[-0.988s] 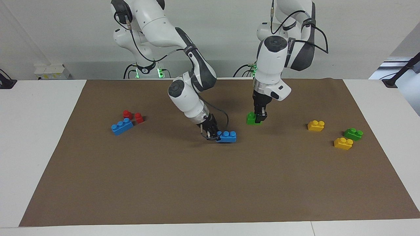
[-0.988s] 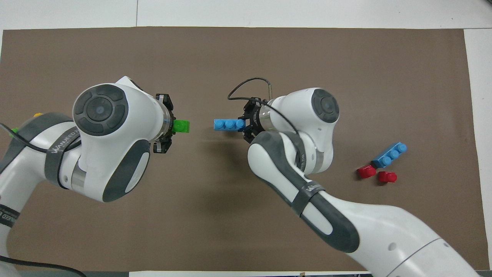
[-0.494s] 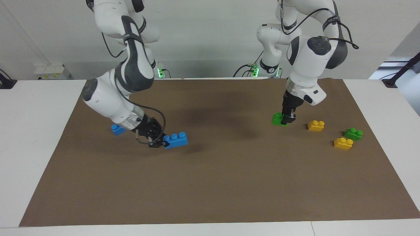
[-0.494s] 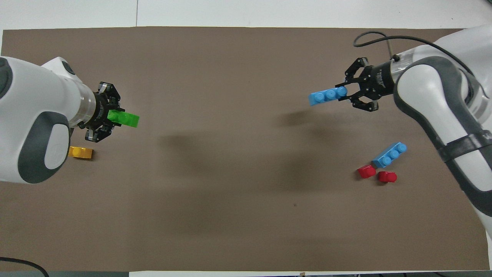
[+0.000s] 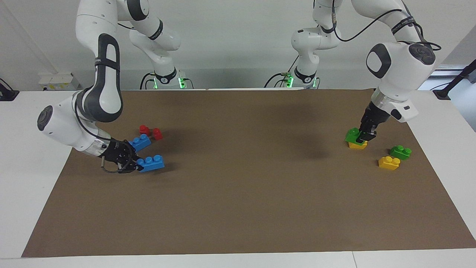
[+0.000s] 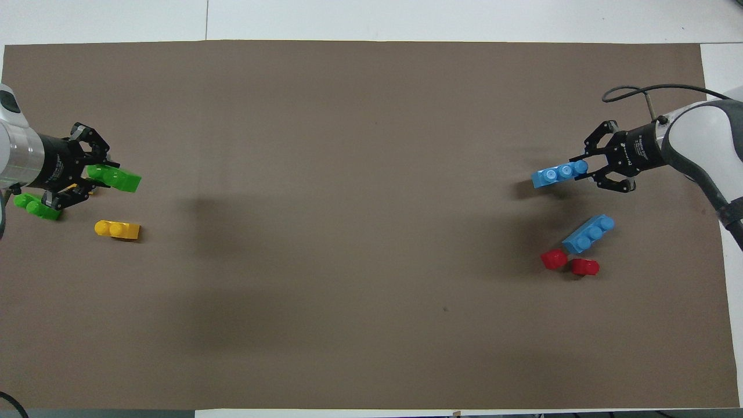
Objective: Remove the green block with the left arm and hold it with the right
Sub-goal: 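Lower the green brick with the left gripper while the right gripper lowers blue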
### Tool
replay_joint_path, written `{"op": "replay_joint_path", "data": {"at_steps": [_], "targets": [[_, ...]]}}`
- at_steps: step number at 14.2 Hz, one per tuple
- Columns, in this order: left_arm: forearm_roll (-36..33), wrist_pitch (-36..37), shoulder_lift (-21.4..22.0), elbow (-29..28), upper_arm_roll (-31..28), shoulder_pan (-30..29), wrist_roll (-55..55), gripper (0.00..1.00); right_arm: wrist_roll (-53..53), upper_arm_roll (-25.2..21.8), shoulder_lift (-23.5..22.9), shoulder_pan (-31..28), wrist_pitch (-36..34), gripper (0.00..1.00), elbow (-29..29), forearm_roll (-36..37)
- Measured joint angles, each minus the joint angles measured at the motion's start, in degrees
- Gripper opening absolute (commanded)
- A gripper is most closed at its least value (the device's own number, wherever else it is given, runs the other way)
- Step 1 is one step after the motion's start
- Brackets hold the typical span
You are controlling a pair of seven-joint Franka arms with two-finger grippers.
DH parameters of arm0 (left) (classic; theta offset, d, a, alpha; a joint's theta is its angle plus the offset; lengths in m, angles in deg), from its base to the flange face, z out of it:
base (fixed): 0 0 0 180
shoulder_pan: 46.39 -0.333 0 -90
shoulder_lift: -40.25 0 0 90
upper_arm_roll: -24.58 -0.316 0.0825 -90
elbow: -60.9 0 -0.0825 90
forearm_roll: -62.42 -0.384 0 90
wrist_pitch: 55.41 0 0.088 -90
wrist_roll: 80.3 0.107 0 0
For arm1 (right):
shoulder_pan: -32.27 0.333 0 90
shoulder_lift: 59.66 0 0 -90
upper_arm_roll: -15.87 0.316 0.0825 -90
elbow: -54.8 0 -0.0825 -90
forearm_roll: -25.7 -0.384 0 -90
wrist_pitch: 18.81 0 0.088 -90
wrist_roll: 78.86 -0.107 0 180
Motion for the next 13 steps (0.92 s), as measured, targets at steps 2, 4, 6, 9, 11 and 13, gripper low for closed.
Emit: {"op": "replay_joint_path", "data": {"at_steps": [2,4,6,9,11,13], "targets": [[0.0,-2.1,-2.4,-0.1,0.0,-0.8,2.3,0.00,0.6,0.0,-0.1,-1.1,0.0,0.00,1.7,0.0],[0.0,-5.0,-5.0,-0.1,0.0,-1.3,4.0,0.00,0.7,0.1,-0.1,-1.2,0.0,0.00,2.6,-0.1],[0.0,-8.3,-7.2,0.0,0.0,-1.6,4.5,0.00,0.7,0.2,-0.1,-1.2,0.1,0.00,3.1,-0.5],[-0.5,-12.0,-10.7,0.2,0.0,-2.1,5.4,0.00,0.6,0.3,-0.1,-1.2,1.0,0.00,3.9,-0.6],[-0.8,-12.9,-13.6,1.2,0.0,-2.1,5.5,0.00,0.6,0.3,-0.1,-1.2,1.7,0.40,4.5,-0.6],[-1.3,-13.5,-16.1,2.5,0.0,-2.1,5.5,0.00,0.6,0.3,-0.1,-1.2,2.2,0.93,4.8,-0.6]]}}
